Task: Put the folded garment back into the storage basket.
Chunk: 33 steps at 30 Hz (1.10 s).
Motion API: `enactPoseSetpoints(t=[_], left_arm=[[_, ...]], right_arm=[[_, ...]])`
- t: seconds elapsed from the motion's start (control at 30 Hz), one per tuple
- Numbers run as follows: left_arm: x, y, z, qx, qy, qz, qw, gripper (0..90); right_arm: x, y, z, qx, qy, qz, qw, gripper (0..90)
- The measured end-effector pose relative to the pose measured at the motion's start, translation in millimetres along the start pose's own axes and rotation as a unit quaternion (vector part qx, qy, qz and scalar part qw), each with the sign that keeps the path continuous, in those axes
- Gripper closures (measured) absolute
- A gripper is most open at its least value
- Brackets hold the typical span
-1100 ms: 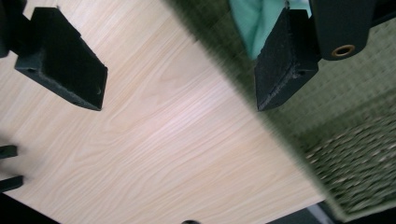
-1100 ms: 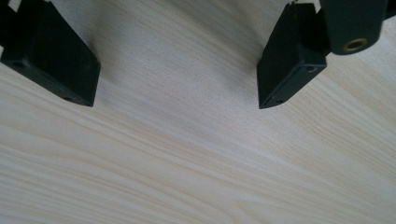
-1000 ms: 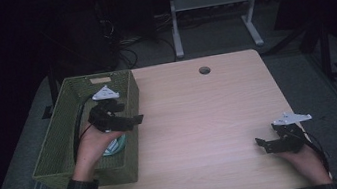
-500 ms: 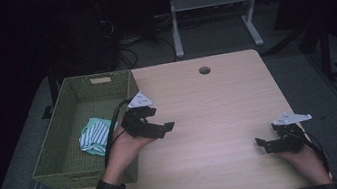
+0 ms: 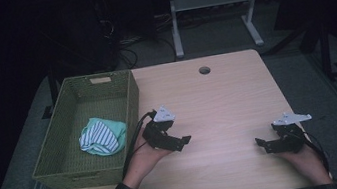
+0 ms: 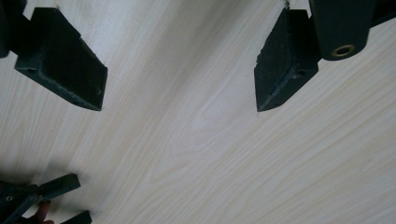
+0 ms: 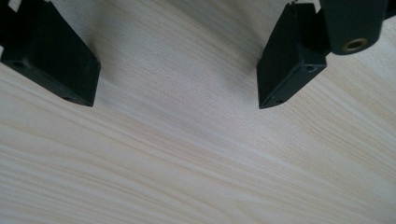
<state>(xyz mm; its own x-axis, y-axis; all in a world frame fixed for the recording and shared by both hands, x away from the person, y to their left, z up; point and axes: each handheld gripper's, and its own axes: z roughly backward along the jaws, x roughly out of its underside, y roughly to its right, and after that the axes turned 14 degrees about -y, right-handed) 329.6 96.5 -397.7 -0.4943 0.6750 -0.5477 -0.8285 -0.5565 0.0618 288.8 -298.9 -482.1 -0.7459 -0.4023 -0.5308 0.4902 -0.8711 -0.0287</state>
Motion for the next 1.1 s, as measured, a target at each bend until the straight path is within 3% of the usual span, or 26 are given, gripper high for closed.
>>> enactPoseSetpoints(t=[0.53, 0.63, 0.73, 0.8, 1.1], left_arm=[[19.4, 0.2, -45.1, -0.018, -0.020, -0.009, 0.9996, 16.4], [23.4, -0.3, -52.9, -0.016, -0.029, -0.008, 0.9994, 16.1], [27.4, 0.9, -61.5, -0.032, -0.041, -0.015, 0.9985, 15.6], [30.0, 0.1, -66.2, -0.025, -0.047, -0.009, 0.9985, 15.5], [34.7, 0.1, -68.4, -0.028, -0.036, -0.013, 0.9989, 14.4]], right_arm=[[0.0, 0.0, 0.0, 0.000, 0.000, 0.001, 1.0000, 13.0], [0.0, 0.0, 0.0, 0.000, 0.000, 0.001, 1.0000, 13.0], [0.0, 0.0, 0.0, -0.001, 0.000, 0.001, 1.0000, 13.0], [0.0, -0.1, 0.0, -0.001, 0.000, 0.001, 1.0000, 13.0], [0.0, 0.0, 0.0, -0.001, 0.000, 0.002, 1.0000, 13.0]])
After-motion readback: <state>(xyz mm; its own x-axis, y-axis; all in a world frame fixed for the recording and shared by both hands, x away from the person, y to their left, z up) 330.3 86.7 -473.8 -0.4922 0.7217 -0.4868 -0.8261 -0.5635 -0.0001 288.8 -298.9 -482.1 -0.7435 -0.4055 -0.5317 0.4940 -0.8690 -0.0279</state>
